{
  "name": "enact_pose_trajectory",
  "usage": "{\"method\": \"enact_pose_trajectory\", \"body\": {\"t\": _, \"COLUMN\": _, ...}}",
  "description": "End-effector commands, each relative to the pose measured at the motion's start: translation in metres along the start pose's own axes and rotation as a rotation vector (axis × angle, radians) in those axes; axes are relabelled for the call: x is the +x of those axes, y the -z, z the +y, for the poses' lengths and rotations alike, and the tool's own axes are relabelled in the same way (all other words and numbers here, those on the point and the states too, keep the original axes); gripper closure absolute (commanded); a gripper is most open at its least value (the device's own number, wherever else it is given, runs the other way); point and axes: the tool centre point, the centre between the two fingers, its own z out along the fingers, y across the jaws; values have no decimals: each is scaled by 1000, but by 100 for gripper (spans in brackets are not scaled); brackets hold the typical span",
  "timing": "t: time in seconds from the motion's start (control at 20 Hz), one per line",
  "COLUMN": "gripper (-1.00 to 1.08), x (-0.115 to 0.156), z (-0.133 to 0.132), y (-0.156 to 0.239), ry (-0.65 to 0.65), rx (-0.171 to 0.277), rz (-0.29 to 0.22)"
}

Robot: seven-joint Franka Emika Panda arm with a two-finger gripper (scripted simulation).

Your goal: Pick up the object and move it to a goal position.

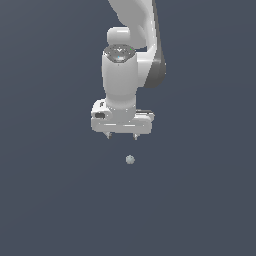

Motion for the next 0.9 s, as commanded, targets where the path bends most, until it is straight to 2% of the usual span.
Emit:
{"method": "enact_pose_trajectory", "body": {"t": 0.0, "gripper": -92, "x": 0, "z": 0, "y": 0, "ry": 0, "rx": 0, "rz": 0}}
{"method": "enact_pose_trajectory", "body": {"t": 0.4, "gripper": -92, "x": -1, "z": 2, "y": 1, "ry": 44, "rx": -23, "rz": 3}}
{"method": "enact_pose_trajectory", "body": {"t": 0.85, "gripper": -92, "x": -1, "z": 1, "y": -4, "ry": 19, "rx": -21, "rz": -1}}
